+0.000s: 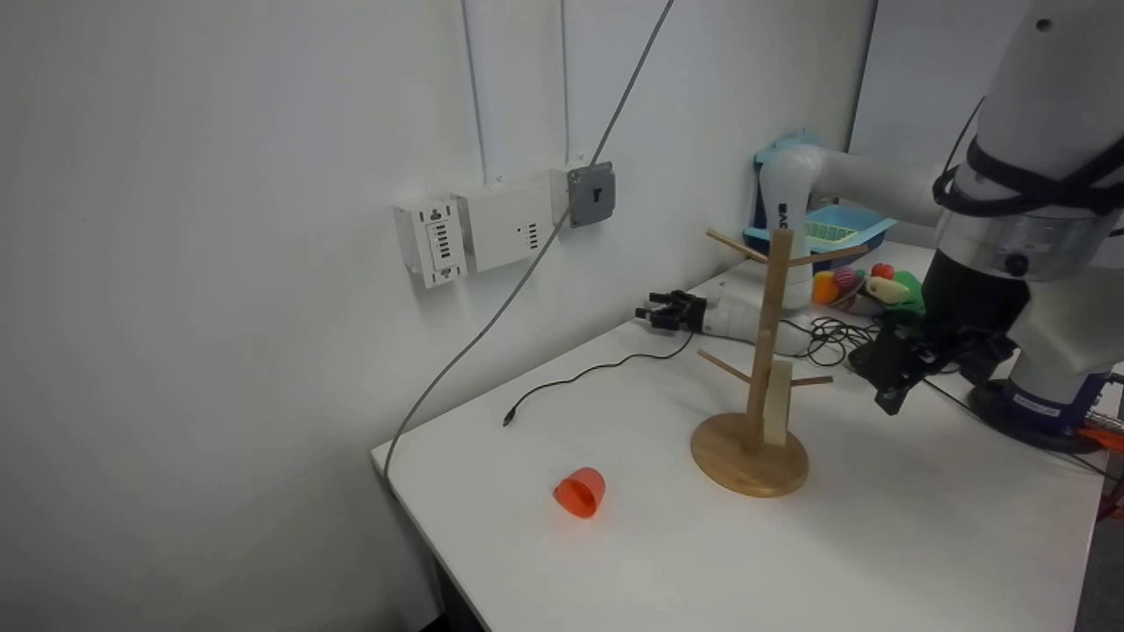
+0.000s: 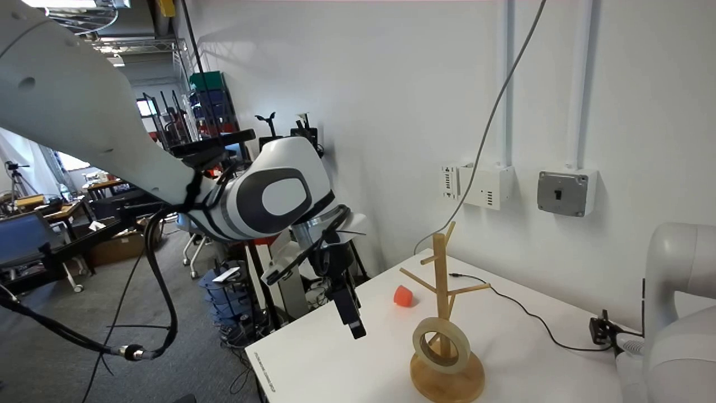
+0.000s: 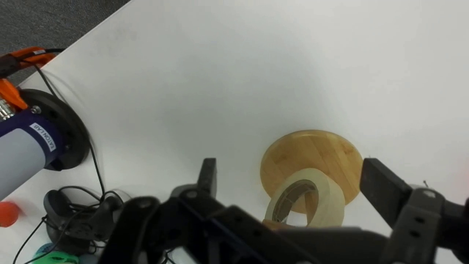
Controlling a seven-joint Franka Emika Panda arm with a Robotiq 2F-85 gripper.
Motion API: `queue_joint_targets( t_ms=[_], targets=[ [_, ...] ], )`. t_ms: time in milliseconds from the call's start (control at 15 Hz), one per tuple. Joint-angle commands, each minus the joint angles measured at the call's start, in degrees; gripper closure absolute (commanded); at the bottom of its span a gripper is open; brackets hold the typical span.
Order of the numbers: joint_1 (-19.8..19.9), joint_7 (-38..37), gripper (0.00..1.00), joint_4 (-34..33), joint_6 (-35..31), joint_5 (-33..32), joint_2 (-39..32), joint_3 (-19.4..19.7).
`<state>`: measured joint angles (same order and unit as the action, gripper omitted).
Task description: Remove the tape from wooden hanger
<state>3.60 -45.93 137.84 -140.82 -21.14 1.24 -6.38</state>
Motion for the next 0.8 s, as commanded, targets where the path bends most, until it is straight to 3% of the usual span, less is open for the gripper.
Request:
queue_joint_targets(
  t_ms=[0,333,733],
  targets=[
    [-1.73,-0.98,0.0,0.81,-0.05,-1.74,0.07,1.79],
    [-2.02,0.27,0.0,0.58,0.21,-0.12,0.01,2.23],
    [-2.34,-6.89,0.0,0.44,-4.7,-2.37,-3.0,2.92]
  ],
)
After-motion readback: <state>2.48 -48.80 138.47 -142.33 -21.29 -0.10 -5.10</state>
